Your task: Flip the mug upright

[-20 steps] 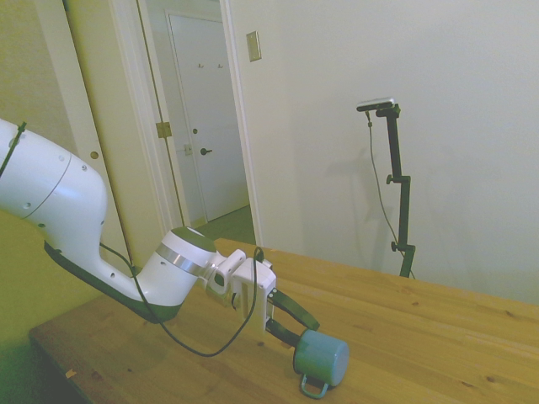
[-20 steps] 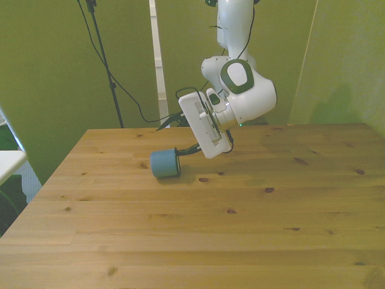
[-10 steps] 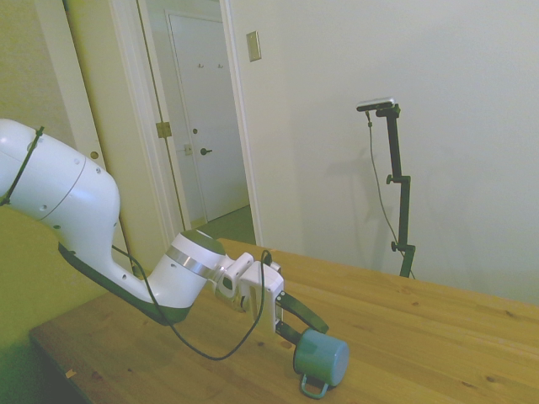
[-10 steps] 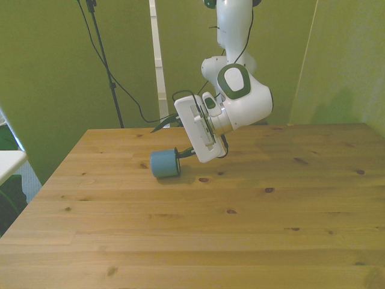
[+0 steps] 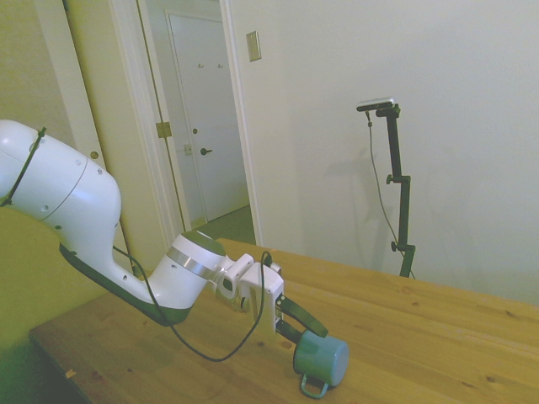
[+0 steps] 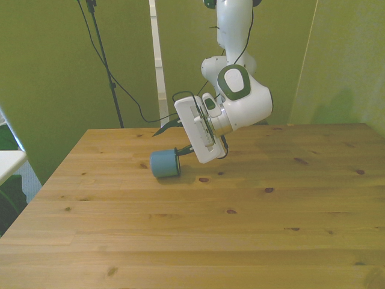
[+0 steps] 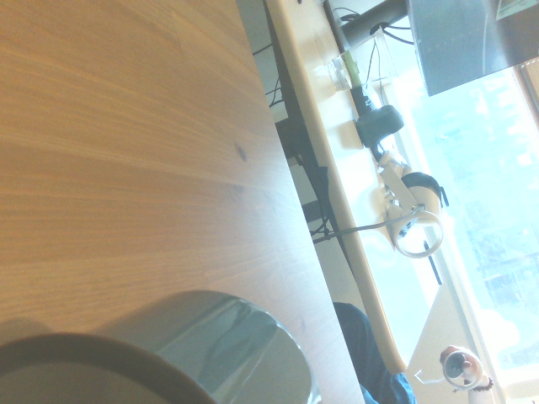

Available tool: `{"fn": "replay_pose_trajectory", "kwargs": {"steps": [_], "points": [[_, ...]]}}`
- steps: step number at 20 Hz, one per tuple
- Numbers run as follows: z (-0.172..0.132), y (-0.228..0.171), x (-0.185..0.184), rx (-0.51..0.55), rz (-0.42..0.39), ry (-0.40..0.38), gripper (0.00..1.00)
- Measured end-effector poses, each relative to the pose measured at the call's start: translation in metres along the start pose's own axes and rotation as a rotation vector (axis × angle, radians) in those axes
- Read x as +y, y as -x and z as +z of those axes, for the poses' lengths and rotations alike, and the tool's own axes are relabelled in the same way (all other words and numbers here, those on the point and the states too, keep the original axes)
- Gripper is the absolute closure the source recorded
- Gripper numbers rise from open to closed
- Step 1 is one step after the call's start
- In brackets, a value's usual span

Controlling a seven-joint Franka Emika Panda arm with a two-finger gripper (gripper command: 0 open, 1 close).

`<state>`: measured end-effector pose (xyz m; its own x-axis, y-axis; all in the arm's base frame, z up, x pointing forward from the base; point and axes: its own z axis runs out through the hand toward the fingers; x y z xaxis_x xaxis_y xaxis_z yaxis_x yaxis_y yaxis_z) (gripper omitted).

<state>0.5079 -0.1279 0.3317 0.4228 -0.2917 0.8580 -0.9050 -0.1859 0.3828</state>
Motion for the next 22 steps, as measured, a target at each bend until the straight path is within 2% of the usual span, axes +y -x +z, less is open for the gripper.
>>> {"fn": "replay_pose_trajectory", "kwargs": {"steps": [16,22], "points": [[-0.002,0.001,-0.001,0.002,0.01,-0.004,1.0],[-0.017,-0.016,0.0,-0.025,0.077,-0.029,1.0]]}}
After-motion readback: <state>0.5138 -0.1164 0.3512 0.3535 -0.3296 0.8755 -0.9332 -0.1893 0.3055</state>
